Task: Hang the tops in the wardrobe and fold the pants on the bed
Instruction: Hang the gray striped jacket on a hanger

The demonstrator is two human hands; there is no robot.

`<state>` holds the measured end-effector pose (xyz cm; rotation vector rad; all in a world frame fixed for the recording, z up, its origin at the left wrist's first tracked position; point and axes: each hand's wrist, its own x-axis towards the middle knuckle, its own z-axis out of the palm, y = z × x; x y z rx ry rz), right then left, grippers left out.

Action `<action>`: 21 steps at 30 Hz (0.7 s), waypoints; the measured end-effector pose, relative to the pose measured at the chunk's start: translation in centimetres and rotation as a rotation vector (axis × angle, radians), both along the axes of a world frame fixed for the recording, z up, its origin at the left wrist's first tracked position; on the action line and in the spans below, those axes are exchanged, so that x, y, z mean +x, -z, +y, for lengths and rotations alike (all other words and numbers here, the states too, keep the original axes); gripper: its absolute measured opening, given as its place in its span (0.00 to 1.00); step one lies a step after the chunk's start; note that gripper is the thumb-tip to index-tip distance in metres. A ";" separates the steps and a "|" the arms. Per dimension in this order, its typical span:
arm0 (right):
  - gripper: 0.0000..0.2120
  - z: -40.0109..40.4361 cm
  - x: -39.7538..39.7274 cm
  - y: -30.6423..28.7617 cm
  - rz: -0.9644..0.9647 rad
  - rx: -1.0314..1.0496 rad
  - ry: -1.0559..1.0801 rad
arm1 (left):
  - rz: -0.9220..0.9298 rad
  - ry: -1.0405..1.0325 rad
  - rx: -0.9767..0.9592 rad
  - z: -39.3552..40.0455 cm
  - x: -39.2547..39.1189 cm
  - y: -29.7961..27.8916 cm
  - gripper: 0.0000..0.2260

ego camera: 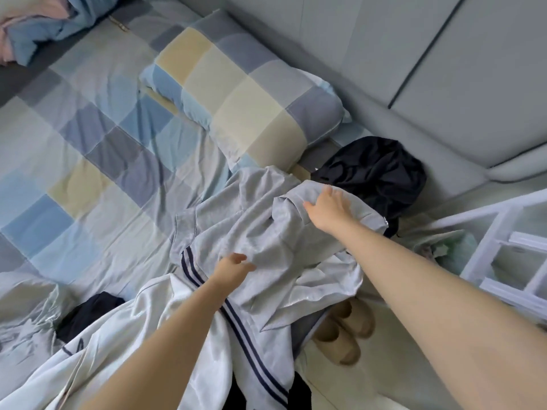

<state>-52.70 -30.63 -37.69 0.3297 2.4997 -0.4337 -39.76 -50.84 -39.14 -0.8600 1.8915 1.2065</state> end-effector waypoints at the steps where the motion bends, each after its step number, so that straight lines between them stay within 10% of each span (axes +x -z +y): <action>1: 0.36 -0.6 -0.8 1.1 -0.011 0.026 -0.049 | -0.014 -0.048 0.029 0.2 -0.1 0.8 0.23; 4: 0.40 -1.8 -2.2 4.3 -0.100 0.179 -0.192 | -0.076 -0.226 0.115 0.3 -0.1 2.7 0.24; 9: 0.02 -1.8 -0.3 5.7 -0.125 0.127 -0.194 | -0.135 -0.427 0.290 0.0 0.4 3.8 0.27; 14: 0.12 -1.0 4.6 1.6 0.195 -0.399 -0.059 | -0.102 -0.704 0.572 0.5 -0.3 2.3 0.38; 21: 0.14 -2.8 12.4 -8.2 0.029 -0.802 -0.328 | 0.015 -0.696 0.698 0.9 -2.4 -4.6 0.24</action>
